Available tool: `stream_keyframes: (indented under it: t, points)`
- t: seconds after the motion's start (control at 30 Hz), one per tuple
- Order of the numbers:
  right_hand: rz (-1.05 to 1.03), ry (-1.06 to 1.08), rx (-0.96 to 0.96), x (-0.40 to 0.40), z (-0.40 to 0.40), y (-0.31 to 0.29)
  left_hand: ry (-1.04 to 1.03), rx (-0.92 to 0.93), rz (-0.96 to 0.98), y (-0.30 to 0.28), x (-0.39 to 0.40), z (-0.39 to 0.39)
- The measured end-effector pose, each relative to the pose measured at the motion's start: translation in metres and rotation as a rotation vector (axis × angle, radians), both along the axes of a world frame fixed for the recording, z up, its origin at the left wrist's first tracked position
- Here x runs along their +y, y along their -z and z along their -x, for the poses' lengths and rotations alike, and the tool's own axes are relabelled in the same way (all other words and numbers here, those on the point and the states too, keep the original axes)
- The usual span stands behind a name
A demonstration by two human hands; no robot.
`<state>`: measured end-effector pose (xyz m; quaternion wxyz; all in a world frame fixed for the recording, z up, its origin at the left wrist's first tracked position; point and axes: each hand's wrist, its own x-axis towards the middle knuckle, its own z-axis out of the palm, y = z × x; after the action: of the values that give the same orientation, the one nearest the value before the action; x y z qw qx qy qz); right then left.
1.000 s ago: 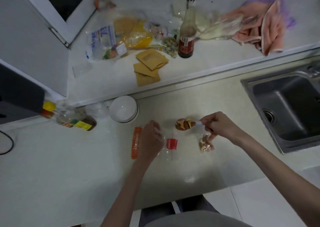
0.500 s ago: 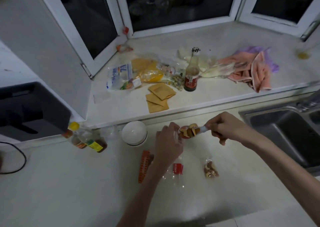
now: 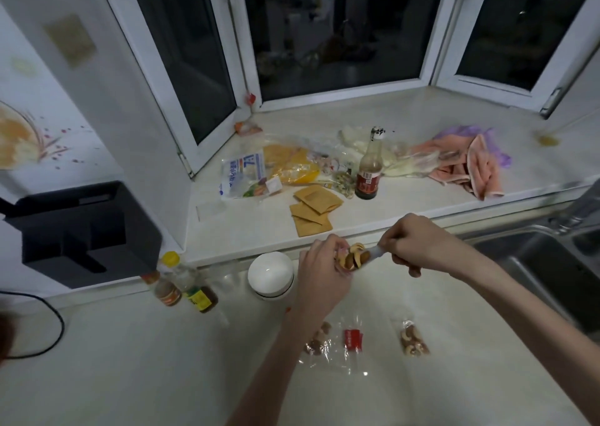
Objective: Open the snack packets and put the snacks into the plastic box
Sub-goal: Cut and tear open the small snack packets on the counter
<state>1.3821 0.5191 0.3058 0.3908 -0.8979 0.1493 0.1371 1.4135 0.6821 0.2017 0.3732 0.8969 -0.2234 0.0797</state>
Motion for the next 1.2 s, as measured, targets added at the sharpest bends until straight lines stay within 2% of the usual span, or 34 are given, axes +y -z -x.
stream_keyframes:
  t: [0.3, 0.47, 0.77, 0.9, 1.0, 1.2]
  points:
    - [0.178, -0.057, -0.043, 0.032, 0.004, -0.023, 0.024, 0.023, 0.013, -0.008, 0.017, -0.007]
    - [0.341, -0.084, -0.049, 0.051, 0.003, -0.033, 0.044, 0.047, 0.007, -0.011, 0.026, -0.007]
    - [0.532, -0.188, -0.078, 0.097, -0.002, -0.052, 0.064, -0.008, 0.04, -0.011, 0.045, -0.007]
    - [0.546, -0.211, -0.116, 0.111, -0.003, -0.048, 0.062, -0.037, 0.075, -0.01, 0.053, -0.008]
    - [0.533, -0.2, -0.187, 0.117, -0.002, -0.044, 0.068, -0.044, 0.076, -0.008, 0.06, -0.009]
    - [0.519, -0.155, -0.519, 0.123, -0.008, -0.032, 0.049, -0.02, 0.153, -0.011, 0.064, -0.012]
